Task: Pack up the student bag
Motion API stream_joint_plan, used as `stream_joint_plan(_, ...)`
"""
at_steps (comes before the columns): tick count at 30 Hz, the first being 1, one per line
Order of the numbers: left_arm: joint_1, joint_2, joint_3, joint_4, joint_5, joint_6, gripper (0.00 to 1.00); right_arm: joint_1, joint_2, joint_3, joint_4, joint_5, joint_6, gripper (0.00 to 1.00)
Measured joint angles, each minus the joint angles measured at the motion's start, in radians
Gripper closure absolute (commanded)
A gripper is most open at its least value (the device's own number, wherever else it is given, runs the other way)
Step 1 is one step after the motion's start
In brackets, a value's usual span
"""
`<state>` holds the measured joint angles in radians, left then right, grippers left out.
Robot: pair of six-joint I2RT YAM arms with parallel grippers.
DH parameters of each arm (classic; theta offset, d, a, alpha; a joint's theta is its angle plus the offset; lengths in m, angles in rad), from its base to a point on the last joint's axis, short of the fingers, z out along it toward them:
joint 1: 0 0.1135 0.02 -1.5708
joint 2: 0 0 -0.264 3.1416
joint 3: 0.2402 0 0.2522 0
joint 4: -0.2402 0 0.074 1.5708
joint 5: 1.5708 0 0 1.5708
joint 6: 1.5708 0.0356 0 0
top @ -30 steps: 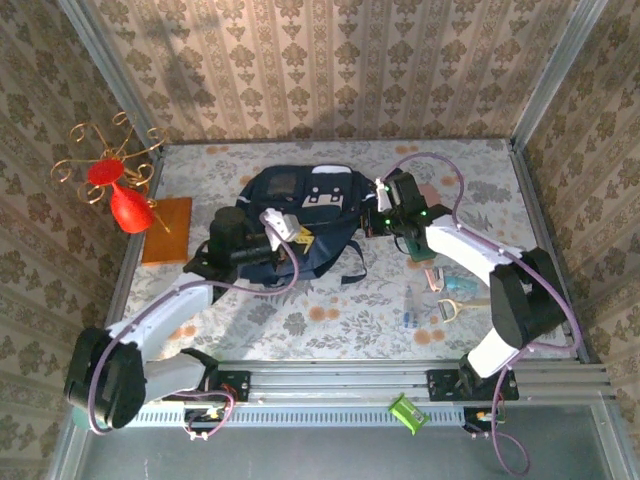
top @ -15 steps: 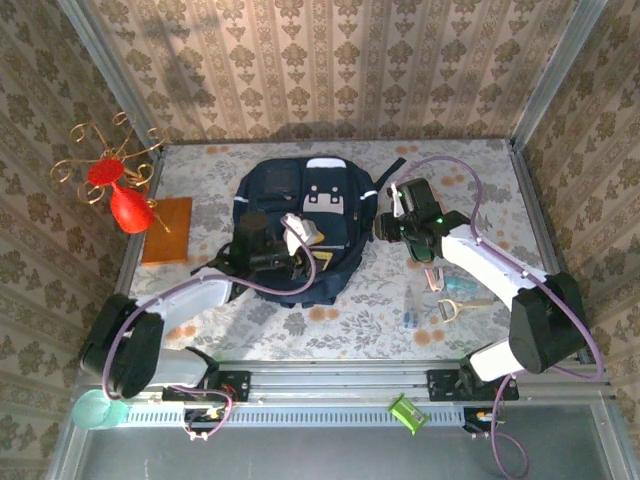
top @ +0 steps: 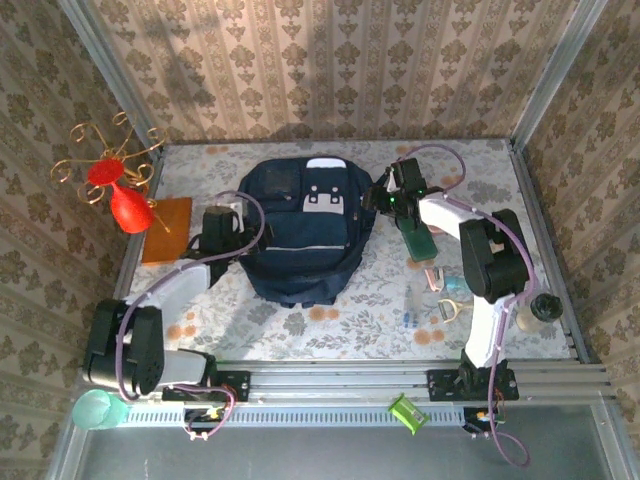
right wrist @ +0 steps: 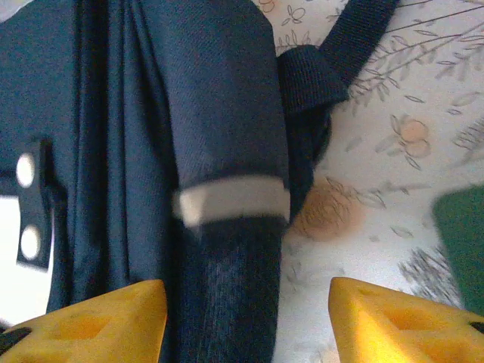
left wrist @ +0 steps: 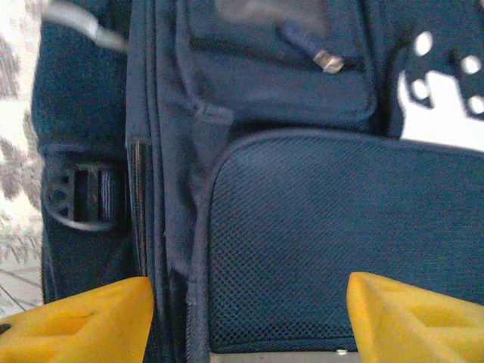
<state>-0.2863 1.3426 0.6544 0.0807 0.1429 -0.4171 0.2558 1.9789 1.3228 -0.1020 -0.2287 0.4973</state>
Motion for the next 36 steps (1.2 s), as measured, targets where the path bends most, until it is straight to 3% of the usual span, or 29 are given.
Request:
stream_joint_plan(4, 0.000, 0.084, 0.001, 0.001, 0.031, -0.056, 0.38, 0.003, 0.027, 0.008, 0.019, -0.060, 0.033, 0.70)
stream_joint_plan(7, 0.003, 0.153, 0.020, 0.013, 0.044, -0.077, 0.42, 0.004, 0.008, -0.024, 0.064, -0.080, 0.057, 0.81)
stream_joint_plan(15, 0.053, 0.331, 0.179, 0.042, 0.074, -0.092, 0.43, 0.019, -0.119, -0.197, 0.172, -0.147, 0.143, 0.87)
stream_joint_plan(22, 0.116, 0.435, 0.285, 0.066, 0.078, -0.092, 0.43, 0.088, -0.145, -0.167, 0.138, -0.165, 0.150, 0.98)
stream_joint_plan(29, 0.146, 0.504, 0.362, 0.069, 0.077, -0.092, 0.43, 0.154, -0.204, -0.121, 0.091, -0.134, 0.134, 0.95)
stream_joint_plan(36, 0.169, 0.595, 0.499, 0.046, 0.069, -0.090, 0.42, 0.279, -0.310, -0.235, 0.123, -0.104, 0.146, 0.93)
